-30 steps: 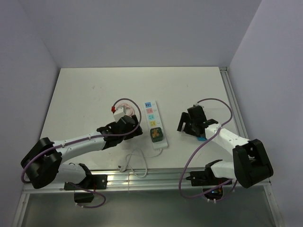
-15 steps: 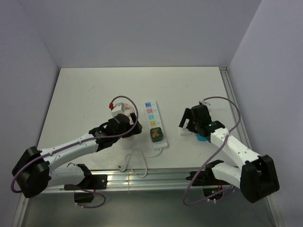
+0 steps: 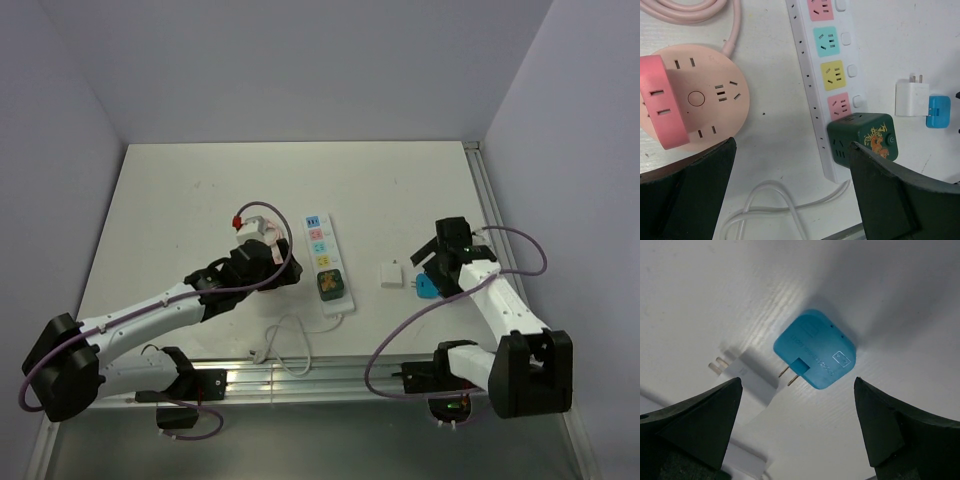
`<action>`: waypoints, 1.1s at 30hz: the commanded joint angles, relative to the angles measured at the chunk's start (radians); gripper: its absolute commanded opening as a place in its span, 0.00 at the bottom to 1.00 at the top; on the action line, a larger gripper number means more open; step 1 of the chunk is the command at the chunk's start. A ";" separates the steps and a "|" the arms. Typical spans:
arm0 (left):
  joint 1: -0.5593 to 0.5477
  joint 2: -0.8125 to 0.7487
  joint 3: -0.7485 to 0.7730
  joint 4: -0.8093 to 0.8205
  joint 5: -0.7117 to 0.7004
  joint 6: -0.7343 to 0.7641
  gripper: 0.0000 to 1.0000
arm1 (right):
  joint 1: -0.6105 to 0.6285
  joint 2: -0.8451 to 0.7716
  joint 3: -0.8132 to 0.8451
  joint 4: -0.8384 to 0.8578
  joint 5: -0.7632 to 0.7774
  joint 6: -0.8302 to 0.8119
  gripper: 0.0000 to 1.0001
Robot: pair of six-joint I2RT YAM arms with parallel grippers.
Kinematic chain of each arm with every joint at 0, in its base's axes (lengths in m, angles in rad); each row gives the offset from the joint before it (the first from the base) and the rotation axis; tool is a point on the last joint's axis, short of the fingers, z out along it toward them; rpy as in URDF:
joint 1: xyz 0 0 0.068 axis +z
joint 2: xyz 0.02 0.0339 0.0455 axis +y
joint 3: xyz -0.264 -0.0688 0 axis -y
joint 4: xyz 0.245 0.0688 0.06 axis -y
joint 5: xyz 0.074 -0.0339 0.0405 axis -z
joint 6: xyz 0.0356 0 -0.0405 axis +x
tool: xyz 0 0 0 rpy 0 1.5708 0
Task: Insert the plug
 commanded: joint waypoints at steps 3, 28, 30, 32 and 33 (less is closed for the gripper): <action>0.000 -0.012 0.052 0.028 0.037 0.036 1.00 | -0.052 0.118 0.121 -0.181 -0.026 0.137 1.00; 0.022 -0.001 0.097 0.002 0.173 0.109 1.00 | -0.112 -0.097 -0.095 -0.062 0.057 0.647 0.95; 0.026 -0.001 0.092 0.005 0.173 0.109 1.00 | -0.116 -0.051 -0.083 -0.065 0.046 0.644 0.95; 0.029 0.000 0.090 0.006 0.173 0.108 1.00 | -0.120 0.001 -0.064 -0.064 0.032 0.631 0.95; 0.032 0.002 0.090 0.003 0.173 0.108 0.99 | -0.121 0.018 -0.060 -0.057 0.026 0.625 0.95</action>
